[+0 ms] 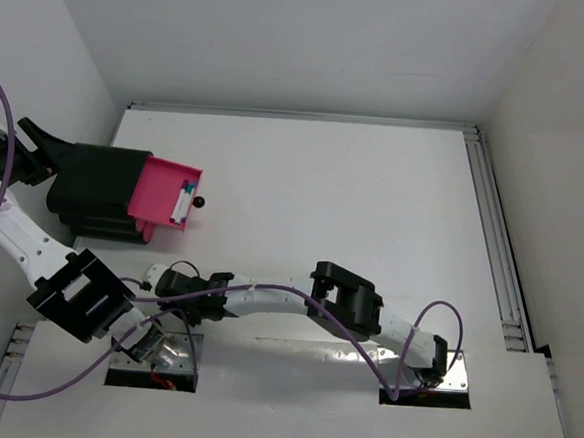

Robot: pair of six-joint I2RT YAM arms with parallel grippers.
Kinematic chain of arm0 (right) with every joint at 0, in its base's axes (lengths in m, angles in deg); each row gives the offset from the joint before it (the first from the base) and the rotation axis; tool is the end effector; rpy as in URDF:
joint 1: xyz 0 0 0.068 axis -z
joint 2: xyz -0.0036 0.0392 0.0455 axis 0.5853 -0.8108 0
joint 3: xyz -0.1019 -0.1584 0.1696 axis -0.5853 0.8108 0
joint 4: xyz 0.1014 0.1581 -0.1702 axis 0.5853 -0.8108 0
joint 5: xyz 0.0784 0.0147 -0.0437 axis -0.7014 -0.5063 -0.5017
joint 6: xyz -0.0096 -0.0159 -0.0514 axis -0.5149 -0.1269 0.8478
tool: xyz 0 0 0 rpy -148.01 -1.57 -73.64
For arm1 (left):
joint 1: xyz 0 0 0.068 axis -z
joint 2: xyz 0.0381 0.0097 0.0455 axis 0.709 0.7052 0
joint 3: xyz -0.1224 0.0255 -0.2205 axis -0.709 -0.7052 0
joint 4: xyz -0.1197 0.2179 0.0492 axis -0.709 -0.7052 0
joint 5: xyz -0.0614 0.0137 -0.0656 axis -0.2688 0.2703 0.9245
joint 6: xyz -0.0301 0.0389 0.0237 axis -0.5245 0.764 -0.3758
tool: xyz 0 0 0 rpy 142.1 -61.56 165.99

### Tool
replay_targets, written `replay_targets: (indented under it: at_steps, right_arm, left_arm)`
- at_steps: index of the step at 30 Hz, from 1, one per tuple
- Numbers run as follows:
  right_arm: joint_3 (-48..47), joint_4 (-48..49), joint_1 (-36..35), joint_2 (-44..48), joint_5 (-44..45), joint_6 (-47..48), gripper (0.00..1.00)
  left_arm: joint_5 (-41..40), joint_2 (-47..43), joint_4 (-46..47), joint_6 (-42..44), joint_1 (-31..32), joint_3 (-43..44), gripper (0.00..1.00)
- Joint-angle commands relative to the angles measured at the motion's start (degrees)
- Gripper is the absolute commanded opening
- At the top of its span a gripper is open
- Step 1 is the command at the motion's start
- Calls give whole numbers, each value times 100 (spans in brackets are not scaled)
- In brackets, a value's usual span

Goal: Sort the stationery into containers
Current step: Move the pen to the center of the board.

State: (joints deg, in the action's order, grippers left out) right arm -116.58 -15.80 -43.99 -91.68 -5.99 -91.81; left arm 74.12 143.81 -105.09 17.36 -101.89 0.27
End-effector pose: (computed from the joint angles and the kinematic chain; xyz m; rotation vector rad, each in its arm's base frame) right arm 0.0909 0.4862 0.1174 -1.2806 2.2122 0.6046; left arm 0.1689 0.1971 0.3906 -0.4265 1.8937 -0.6545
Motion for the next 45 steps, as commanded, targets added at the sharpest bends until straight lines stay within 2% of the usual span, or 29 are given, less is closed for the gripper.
replay_targets:
  at_steps: [1, 7, 17, 26, 31, 37, 44, 45]
  right_arm:
    - [37, -370, -360, -95, 113, 385, 20]
    - [326, -520, -290, 45, 386, 666, 0]
    - [2294, -370, 97, 1135, 614, 816, 0]
    - [3411, -528, 808, 1706, 791, 509, 0]
    - [3430, -844, 1405, 1681, 606, 175, 0]
    - [2825, -1432, 2425, 1382, 37, -492, 0]
    - [2262, -1759, 3058, 1093, 88, -477, 0]
    - [2174, -1916, 3181, 1022, 18, -354, 4]
  left_arm:
    - [44, 56, 327, -131, -66, 317, 78]
    - [18, 126, 389, -175, -66, 369, 78]
    - [88, -23, 459, -53, -66, 273, 78]
    - [44, -278, 564, 133, 47, 106, 78]
    - [-105, -330, 503, 255, 250, 71, 78]
    - [-342, -541, 538, 483, 513, 36, 78]
    - [-869, -726, 529, 694, 1425, -79, 78]
    - [-957, -726, 486, 895, 1576, -79, 78]
